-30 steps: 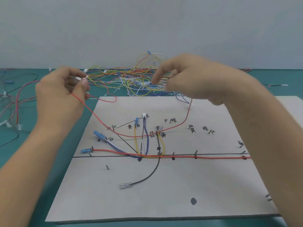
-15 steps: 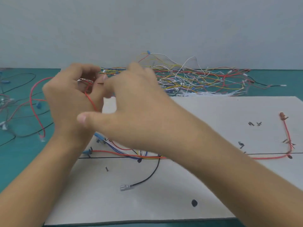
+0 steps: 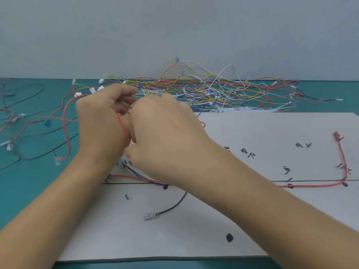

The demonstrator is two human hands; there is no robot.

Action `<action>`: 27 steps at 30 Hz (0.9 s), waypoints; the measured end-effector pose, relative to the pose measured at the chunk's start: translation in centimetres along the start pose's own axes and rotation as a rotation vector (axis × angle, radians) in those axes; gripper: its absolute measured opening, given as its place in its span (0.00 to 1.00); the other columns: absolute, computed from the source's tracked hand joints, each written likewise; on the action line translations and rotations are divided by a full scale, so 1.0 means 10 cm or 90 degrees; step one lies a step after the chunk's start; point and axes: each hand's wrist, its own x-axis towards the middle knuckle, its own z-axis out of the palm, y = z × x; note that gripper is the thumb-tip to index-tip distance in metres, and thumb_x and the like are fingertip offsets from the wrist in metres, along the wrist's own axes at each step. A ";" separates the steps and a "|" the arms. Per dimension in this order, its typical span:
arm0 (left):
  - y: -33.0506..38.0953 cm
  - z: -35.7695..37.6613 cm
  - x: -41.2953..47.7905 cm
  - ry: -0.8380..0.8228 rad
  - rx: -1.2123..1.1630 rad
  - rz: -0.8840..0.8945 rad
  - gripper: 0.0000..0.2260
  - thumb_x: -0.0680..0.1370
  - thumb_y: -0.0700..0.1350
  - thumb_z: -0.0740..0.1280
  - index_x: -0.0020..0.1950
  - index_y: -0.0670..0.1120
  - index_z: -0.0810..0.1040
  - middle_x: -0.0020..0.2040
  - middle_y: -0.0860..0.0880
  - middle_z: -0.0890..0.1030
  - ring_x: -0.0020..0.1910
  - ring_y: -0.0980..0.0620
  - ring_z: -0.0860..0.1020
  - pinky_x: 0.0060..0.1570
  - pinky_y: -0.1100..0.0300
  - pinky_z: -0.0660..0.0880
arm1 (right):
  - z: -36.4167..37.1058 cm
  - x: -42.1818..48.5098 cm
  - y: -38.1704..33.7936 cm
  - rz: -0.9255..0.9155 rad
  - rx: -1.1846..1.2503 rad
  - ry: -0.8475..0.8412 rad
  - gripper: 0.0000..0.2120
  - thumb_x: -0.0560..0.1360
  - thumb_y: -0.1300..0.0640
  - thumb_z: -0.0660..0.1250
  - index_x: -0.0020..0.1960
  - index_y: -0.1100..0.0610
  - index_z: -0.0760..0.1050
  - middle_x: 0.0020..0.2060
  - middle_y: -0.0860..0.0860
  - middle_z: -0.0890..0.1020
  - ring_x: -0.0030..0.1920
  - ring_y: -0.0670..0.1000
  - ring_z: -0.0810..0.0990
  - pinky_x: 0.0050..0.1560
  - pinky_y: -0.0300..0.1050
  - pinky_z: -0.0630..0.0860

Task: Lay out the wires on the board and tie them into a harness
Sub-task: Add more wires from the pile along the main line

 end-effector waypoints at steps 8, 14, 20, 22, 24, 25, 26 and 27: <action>-0.08 -0.07 0.03 -0.085 -0.016 -0.053 0.11 0.71 0.39 0.71 0.51 0.50 0.84 0.42 0.57 0.84 0.33 0.64 0.79 0.38 0.71 0.74 | -0.18 0.07 0.17 0.037 0.022 0.018 0.06 0.76 0.51 0.67 0.41 0.51 0.76 0.32 0.47 0.72 0.41 0.55 0.74 0.42 0.47 0.68; -0.17 -0.12 0.07 -0.091 -0.002 -0.081 0.06 0.75 0.44 0.76 0.51 0.52 0.84 0.43 0.56 0.84 0.35 0.44 0.83 0.40 0.47 0.82 | -0.52 0.21 0.47 0.090 0.141 0.108 0.11 0.77 0.51 0.68 0.43 0.58 0.83 0.29 0.53 0.76 0.33 0.50 0.72 0.34 0.43 0.68; -0.21 -0.13 0.06 -0.111 -0.027 -0.083 0.07 0.77 0.46 0.76 0.51 0.56 0.83 0.44 0.59 0.84 0.30 0.45 0.82 0.27 0.67 0.73 | -0.55 0.30 0.64 0.121 0.145 0.186 0.11 0.76 0.55 0.68 0.43 0.64 0.81 0.28 0.54 0.65 0.31 0.49 0.62 0.31 0.43 0.60; -0.24 -0.13 0.07 -0.108 -0.034 -0.088 0.07 0.78 0.44 0.74 0.49 0.57 0.83 0.43 0.57 0.84 0.29 0.48 0.83 0.26 0.66 0.73 | -0.57 0.31 0.68 0.124 0.145 0.220 0.11 0.74 0.58 0.67 0.46 0.66 0.80 0.33 0.60 0.65 0.32 0.48 0.61 0.32 0.44 0.58; -0.26 -0.14 0.07 -0.102 -0.040 -0.094 0.07 0.78 0.44 0.73 0.46 0.57 0.82 0.42 0.56 0.83 0.28 0.51 0.83 0.26 0.65 0.73 | -0.60 0.32 0.71 0.127 0.150 0.251 0.11 0.73 0.59 0.66 0.46 0.68 0.80 0.36 0.65 0.66 0.32 0.48 0.60 0.33 0.44 0.57; -0.27 -0.15 0.07 -0.102 -0.042 -0.095 0.07 0.78 0.44 0.73 0.46 0.57 0.82 0.42 0.56 0.83 0.27 0.51 0.83 0.26 0.66 0.73 | -0.61 0.33 0.72 0.130 0.156 0.263 0.11 0.72 0.59 0.66 0.46 0.68 0.80 0.35 0.65 0.66 0.32 0.48 0.60 0.33 0.44 0.58; -0.28 -0.16 0.07 -0.105 -0.047 -0.095 0.06 0.78 0.45 0.74 0.46 0.57 0.82 0.42 0.56 0.83 0.27 0.51 0.83 0.25 0.66 0.73 | -0.62 0.34 0.74 0.135 0.163 0.271 0.11 0.72 0.59 0.66 0.46 0.68 0.80 0.34 0.64 0.65 0.32 0.49 0.61 0.33 0.44 0.59; -0.28 -0.16 0.06 -0.110 -0.056 -0.095 0.05 0.78 0.45 0.74 0.46 0.56 0.83 0.42 0.56 0.83 0.27 0.51 0.83 0.25 0.66 0.73 | -0.63 0.35 0.76 0.139 0.171 0.275 0.11 0.72 0.59 0.66 0.45 0.68 0.80 0.33 0.62 0.64 0.32 0.49 0.61 0.33 0.44 0.59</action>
